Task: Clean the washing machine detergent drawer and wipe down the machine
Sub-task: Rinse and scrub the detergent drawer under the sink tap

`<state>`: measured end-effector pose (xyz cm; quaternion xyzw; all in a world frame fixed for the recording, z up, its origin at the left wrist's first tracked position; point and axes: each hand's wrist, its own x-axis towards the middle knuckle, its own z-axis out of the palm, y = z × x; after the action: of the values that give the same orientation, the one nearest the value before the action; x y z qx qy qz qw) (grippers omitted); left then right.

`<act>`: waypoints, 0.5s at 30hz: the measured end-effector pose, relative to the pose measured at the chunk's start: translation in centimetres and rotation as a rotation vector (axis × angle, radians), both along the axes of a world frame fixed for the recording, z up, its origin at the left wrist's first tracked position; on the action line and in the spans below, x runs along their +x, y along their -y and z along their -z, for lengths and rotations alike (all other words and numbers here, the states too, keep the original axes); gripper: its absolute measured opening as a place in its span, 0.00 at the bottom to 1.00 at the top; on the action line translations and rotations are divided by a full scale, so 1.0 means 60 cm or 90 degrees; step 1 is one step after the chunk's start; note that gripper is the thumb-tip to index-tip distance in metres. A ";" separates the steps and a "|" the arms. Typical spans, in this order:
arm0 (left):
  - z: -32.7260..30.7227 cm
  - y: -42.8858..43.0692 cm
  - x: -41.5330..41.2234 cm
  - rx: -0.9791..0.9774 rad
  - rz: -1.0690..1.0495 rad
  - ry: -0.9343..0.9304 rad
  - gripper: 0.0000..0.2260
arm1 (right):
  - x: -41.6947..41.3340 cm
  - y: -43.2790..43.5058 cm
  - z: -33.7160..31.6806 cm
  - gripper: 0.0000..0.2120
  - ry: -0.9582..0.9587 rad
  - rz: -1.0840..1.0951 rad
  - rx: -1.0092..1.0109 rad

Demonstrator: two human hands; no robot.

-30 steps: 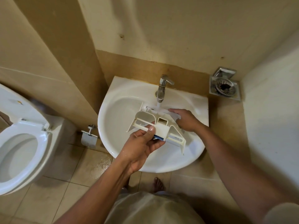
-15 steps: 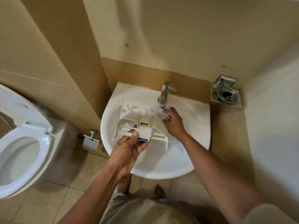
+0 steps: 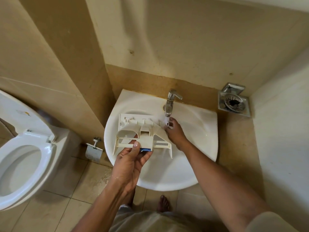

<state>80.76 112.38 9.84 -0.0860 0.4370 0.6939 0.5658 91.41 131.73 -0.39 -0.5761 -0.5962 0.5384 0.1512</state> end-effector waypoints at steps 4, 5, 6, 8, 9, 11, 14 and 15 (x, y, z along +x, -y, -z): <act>-0.006 -0.011 -0.001 0.008 0.007 0.012 0.11 | 0.036 -0.015 0.005 0.14 -0.010 -0.004 0.030; -0.006 -0.013 0.002 0.008 0.020 0.017 0.10 | 0.049 -0.015 0.000 0.12 -0.017 0.008 0.025; -0.005 -0.015 0.005 0.007 0.039 0.020 0.10 | 0.062 -0.014 -0.004 0.12 -0.023 0.024 0.007; -0.003 -0.019 0.011 -0.004 0.093 0.022 0.11 | 0.092 -0.009 -0.009 0.15 -0.040 0.069 -0.051; -0.003 -0.023 0.013 -0.013 0.126 0.014 0.11 | 0.106 -0.006 -0.010 0.16 -0.044 0.089 -0.073; -0.004 -0.035 0.013 -0.031 0.205 -0.025 0.12 | 0.133 0.005 -0.005 0.19 -0.062 0.133 -0.105; -0.008 -0.062 0.006 -0.057 0.325 -0.099 0.11 | 0.154 0.032 0.003 0.18 -0.095 0.213 -0.155; -0.009 -0.069 0.002 -0.067 0.359 -0.119 0.11 | 0.156 0.043 0.005 0.16 -0.107 0.241 -0.184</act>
<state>80.89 116.51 10.38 0.0737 0.5293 0.4909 0.6881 100.76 129.13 -0.72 -0.6466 -0.3795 0.6260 0.2144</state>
